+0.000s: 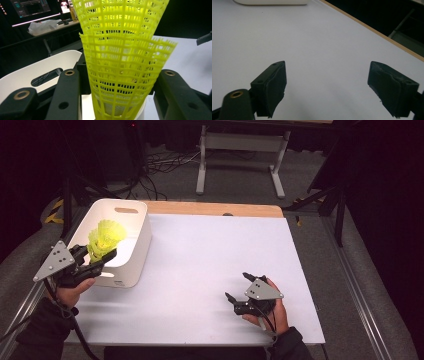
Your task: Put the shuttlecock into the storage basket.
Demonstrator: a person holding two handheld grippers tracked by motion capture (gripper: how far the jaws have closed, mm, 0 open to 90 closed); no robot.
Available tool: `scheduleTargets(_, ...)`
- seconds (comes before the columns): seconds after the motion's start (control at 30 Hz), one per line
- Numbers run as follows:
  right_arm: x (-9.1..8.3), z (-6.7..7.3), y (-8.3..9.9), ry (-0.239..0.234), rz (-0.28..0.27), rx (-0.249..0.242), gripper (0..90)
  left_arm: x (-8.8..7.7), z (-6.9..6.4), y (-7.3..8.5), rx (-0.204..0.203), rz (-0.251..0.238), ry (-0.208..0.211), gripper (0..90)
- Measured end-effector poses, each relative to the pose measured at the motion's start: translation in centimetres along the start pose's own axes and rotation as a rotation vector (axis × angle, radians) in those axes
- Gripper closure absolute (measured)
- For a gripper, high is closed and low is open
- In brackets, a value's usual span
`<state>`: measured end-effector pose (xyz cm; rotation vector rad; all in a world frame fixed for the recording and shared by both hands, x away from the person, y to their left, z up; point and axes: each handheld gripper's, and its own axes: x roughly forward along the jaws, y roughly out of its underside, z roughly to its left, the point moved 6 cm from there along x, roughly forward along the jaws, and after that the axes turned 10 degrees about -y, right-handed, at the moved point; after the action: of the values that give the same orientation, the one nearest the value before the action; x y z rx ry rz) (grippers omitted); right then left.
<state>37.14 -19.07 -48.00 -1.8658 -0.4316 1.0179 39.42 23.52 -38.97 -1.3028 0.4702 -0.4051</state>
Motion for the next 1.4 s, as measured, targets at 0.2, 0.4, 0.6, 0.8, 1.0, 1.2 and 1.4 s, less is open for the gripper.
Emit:
scheduleTargets(0.2,0.0,0.0,0.0,-0.001,0.003,0.001,16.3,0.5,0.2,-0.7,0.011,0.013,0.01,56.3)
scheduleTargets(0.4,0.1,-0.1,0.1,-0.001,0.006,0.002,16.3,1.0,0.5,-1.5,0.017,0.02,0.01,56.4)
scheduleTargets(0.6,0.1,0.0,0.1,-0.006,0.005,0.002,16.3,1.8,0.9,-1.7,0.014,0.04,0.005,56.2)
scheduleTargets(0.8,0.1,-0.1,0.2,-0.006,0.008,0.005,16.3,2.2,1.4,-2.2,0.002,0.039,0.001,56.3)
scheduleTargets(1.0,0.2,-0.1,0.2,-0.005,0.01,0.005,16.3,2.7,2.0,-2.8,0.013,0.05,-0.016,56.1)
scheduleTargets(1.2,0.3,0.0,0.3,-0.007,0.014,0.003,16.3,3.4,2.6,-3.3,0.019,0.051,-0.026,56.3)
scheduleTargets(1.4,0.3,-0.1,0.3,-0.009,0.014,0.003,16.3,4.2,3.0,-3.5,0.02,0.065,-0.019,56.2)
